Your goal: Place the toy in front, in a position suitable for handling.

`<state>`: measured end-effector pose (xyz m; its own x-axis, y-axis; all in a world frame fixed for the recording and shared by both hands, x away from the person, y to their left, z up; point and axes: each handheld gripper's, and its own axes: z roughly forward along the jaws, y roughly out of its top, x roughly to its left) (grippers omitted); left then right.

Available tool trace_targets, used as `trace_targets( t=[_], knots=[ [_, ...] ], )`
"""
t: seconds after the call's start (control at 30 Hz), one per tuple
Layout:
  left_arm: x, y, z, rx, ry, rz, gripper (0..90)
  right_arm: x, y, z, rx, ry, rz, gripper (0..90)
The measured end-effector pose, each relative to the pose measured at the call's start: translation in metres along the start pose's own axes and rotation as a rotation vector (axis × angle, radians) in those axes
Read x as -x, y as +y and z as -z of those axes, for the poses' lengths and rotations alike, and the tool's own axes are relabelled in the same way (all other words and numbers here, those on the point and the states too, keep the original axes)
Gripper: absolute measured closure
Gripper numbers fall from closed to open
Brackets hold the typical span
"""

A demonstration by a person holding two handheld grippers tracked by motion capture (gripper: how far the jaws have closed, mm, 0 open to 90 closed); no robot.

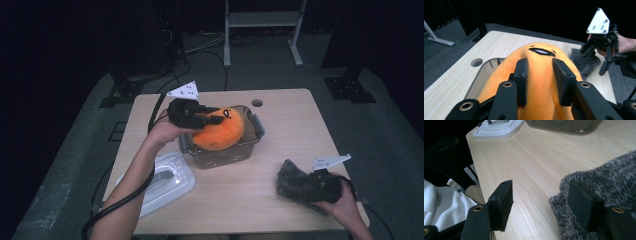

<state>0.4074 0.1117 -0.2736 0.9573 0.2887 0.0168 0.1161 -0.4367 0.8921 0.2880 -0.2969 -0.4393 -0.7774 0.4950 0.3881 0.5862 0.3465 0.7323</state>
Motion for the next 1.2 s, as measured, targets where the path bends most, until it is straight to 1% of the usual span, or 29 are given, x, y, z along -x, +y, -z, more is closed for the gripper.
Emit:
trace_targets(
  t=[0.13, 0.2, 0.33, 0.43, 0.6, 0.63, 0.7, 0.83, 0.87, 1.03, 1.17, 1.2],
  knots=[
    [-0.007, -0.001, -0.007, -0.008, 0.007, 0.006, 67.2, 0.000, 0.000, 0.000, 0.002, 0.001, 0.000, 36.1],
    [-0.008, -0.001, -0.008, -0.011, 0.007, 0.004, 67.2, 0.000, 0.000, 0.000, 0.003, 0.002, -0.001, 36.1],
    [-0.016, -0.002, -0.014, -0.005, 0.009, 0.013, 67.2, 0.001, 0.000, 0.000, 0.005, 0.005, 0.000, 36.1],
    [-0.019, -0.002, -0.017, -0.006, 0.008, 0.018, 67.2, 0.002, 0.000, 0.001, 0.004, 0.005, -0.001, 36.1],
    [-0.025, -0.002, -0.026, -0.028, 0.010, 0.015, 67.2, 0.002, -0.001, 0.001, 0.008, 0.007, -0.005, 36.1],
    [-0.026, -0.003, -0.028, -0.030, 0.006, 0.014, 67.2, 0.002, -0.001, 0.002, 0.006, 0.007, -0.004, 36.1],
    [-0.029, -0.005, -0.032, -0.034, 0.014, 0.023, 67.2, 0.002, -0.001, 0.002, 0.007, 0.007, -0.004, 36.1],
    [-0.033, -0.011, -0.039, -0.048, 0.026, 0.021, 67.3, 0.003, -0.002, 0.002, 0.009, 0.007, -0.006, 36.1],
    [-0.036, -0.014, -0.040, -0.048, 0.030, 0.028, 67.3, 0.003, -0.002, 0.002, 0.009, 0.007, -0.005, 36.1],
    [-0.040, -0.016, -0.044, -0.048, 0.030, 0.033, 67.2, 0.004, -0.002, 0.002, 0.007, 0.009, -0.011, 36.1],
    [-0.042, -0.016, -0.048, -0.053, 0.030, 0.027, 67.3, 0.004, -0.002, 0.001, 0.006, 0.011, -0.010, 36.1],
    [-0.042, -0.017, -0.050, -0.058, 0.025, 0.030, 67.3, 0.004, -0.002, 0.001, 0.008, 0.011, -0.012, 36.1]
  ],
)
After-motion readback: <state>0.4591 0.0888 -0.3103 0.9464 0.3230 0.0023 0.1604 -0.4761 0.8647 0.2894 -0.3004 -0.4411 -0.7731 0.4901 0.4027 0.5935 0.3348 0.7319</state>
